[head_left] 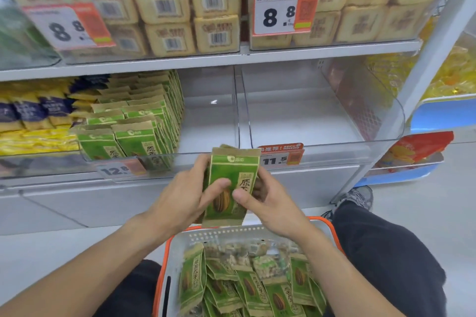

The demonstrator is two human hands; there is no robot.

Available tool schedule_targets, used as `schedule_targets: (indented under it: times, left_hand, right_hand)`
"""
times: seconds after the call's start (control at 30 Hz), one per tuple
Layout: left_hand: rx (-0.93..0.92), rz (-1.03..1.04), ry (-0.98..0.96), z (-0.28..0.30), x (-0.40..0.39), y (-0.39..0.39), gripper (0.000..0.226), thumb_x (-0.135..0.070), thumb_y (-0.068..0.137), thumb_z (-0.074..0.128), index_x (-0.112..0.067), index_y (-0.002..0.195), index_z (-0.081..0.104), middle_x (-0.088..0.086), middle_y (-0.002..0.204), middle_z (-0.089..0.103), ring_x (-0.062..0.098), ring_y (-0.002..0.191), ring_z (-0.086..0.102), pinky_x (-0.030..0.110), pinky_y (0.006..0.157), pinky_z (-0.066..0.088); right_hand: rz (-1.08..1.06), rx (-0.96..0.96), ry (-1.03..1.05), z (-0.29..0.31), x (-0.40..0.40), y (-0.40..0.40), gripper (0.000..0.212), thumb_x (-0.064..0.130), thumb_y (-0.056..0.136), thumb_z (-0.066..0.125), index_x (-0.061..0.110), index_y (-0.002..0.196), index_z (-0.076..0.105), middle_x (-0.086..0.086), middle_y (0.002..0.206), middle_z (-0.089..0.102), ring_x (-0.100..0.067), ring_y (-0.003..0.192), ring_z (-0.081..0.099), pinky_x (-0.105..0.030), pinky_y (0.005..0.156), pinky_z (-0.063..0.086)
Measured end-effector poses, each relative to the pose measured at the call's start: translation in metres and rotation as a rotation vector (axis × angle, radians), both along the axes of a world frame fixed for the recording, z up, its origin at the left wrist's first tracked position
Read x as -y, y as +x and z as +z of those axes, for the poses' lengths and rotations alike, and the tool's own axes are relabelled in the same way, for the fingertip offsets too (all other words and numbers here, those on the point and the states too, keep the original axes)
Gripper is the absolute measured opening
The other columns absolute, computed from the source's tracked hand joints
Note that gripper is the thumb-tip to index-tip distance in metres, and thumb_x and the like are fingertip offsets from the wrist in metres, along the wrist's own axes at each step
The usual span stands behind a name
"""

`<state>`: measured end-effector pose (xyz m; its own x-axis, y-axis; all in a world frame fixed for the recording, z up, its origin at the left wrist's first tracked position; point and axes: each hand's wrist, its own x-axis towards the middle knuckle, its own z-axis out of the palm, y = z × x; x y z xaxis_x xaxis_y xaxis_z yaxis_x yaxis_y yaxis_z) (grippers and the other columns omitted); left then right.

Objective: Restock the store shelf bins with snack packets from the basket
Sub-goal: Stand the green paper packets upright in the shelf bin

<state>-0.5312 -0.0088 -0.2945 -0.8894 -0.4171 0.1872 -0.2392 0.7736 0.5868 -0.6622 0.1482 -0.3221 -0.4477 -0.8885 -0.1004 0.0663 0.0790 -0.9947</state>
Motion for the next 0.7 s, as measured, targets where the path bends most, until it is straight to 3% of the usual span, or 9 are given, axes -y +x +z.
schedule_targets:
  times: [0.03, 0.13, 0.2, 0.3, 0.37, 0.47, 0.57, 0.63, 0.7]
  left_hand:
    - [-0.062, 0.018, 0.053, -0.001, 0.004, 0.001, 0.076, -0.087, 0.08, 0.025, -0.025, 0.121, 0.042, -0.006, 0.095, 0.071, 0.014, 0.084, 0.068, 0.039, 0.07, 0.053]
    - [-0.2, 0.063, 0.22, -0.001, 0.011, 0.0, 0.075, -0.081, 0.085, 0.03, -0.019, 0.123, 0.048, -0.022, 0.103, 0.066, -0.004, 0.093, 0.063, 0.02, 0.077, 0.05]
    - [-0.243, 0.094, 0.34, -0.001, 0.015, -0.002, 0.067, -0.071, 0.09, 0.032, -0.019, 0.127, 0.049, -0.024, 0.112, 0.064, -0.007, 0.103, 0.061, 0.016, 0.084, 0.048]
    - [-0.278, 0.169, 0.395, 0.002, 0.022, 0.003, 0.048, -0.057, 0.098, 0.032, -0.024, 0.127, 0.052, -0.028, 0.11, 0.065, -0.008, 0.104, 0.061, 0.011, 0.085, 0.046]
    - [-0.278, 0.226, 0.359, 0.007, 0.026, 0.012, 0.039, -0.056, 0.101, 0.028, -0.03, 0.118, 0.053, -0.031, 0.102, 0.065, -0.008, 0.096, 0.062, 0.013, 0.079, 0.047]
    - [-0.28, 0.293, 0.234, 0.012, 0.037, 0.024, 0.044, -0.059, 0.099, 0.022, -0.026, 0.114, 0.048, -0.014, 0.086, 0.064, 0.007, 0.082, 0.061, 0.034, 0.071, 0.046]
    - [-0.309, 0.38, 0.131, 0.012, 0.051, 0.032, 0.037, -0.044, 0.097, 0.046, -0.016, 0.122, 0.048, -0.005, 0.089, 0.056, 0.017, 0.081, 0.056, 0.042, 0.073, 0.048]
    - [-0.316, 0.428, 0.001, 0.012, 0.063, 0.038, 0.032, -0.026, 0.094, 0.059, -0.012, 0.121, 0.05, 0.0, 0.1, 0.051, 0.02, 0.09, 0.052, 0.045, 0.079, 0.049]
    - [-0.275, 0.487, -0.177, 0.009, 0.075, 0.044, 0.035, -0.022, 0.089, 0.062, -0.01, 0.12, 0.054, 0.005, 0.112, 0.05, 0.024, 0.106, 0.047, 0.042, 0.091, 0.044]
  right_hand:
    - [0.0, -0.009, -0.002, 0.007, 0.006, 0.001, 0.061, 0.04, 0.083, 0.072, 0.026, 0.137, 0.047, 0.002, 0.125, 0.068, -0.014, 0.117, 0.064, -0.037, 0.1, 0.053]
    - [-0.07, 0.001, -0.006, 0.023, 0.027, 0.003, 0.068, 0.041, 0.077, 0.076, 0.02, 0.136, 0.049, -0.004, 0.118, 0.071, -0.021, 0.108, 0.069, -0.046, 0.095, 0.056]
    - [-0.121, 0.0, 0.012, 0.032, 0.04, 0.004, 0.074, 0.046, 0.071, 0.08, 0.019, 0.133, 0.05, -0.006, 0.112, 0.073, -0.024, 0.104, 0.071, -0.052, 0.093, 0.056]
    - [-0.095, 0.062, 0.038, 0.044, 0.056, 0.004, 0.07, 0.037, 0.07, 0.08, 0.015, 0.131, 0.053, -0.008, 0.109, 0.075, -0.027, 0.102, 0.072, -0.053, 0.092, 0.056]
    - [-0.049, 0.034, 0.055, 0.053, 0.068, 0.006, 0.066, 0.032, 0.074, 0.079, 0.012, 0.132, 0.053, -0.009, 0.108, 0.075, -0.028, 0.099, 0.073, -0.05, 0.088, 0.058]
    - [-0.124, 0.018, 0.053, 0.06, 0.092, 0.008, 0.049, 0.02, 0.087, 0.074, 0.01, 0.13, 0.052, -0.009, 0.105, 0.076, -0.024, 0.091, 0.074, -0.045, 0.082, 0.061]
    - [-0.262, -0.039, 0.037, 0.061, 0.122, -0.003, 0.04, 0.02, 0.092, 0.071, 0.014, 0.127, 0.051, -0.007, 0.113, 0.072, -0.022, 0.099, 0.071, -0.046, 0.089, 0.058]
    - [-0.3, -0.14, 0.063, 0.057, 0.143, -0.015, 0.038, 0.022, 0.092, 0.07, 0.021, 0.123, 0.049, -0.004, 0.119, 0.069, -0.023, 0.107, 0.068, -0.05, 0.095, 0.055]
    - [-0.323, -0.226, 0.094, 0.053, 0.163, -0.025, 0.034, 0.022, 0.093, 0.068, 0.021, 0.121, 0.048, -0.001, 0.118, 0.067, -0.022, 0.109, 0.065, -0.049, 0.098, 0.053]
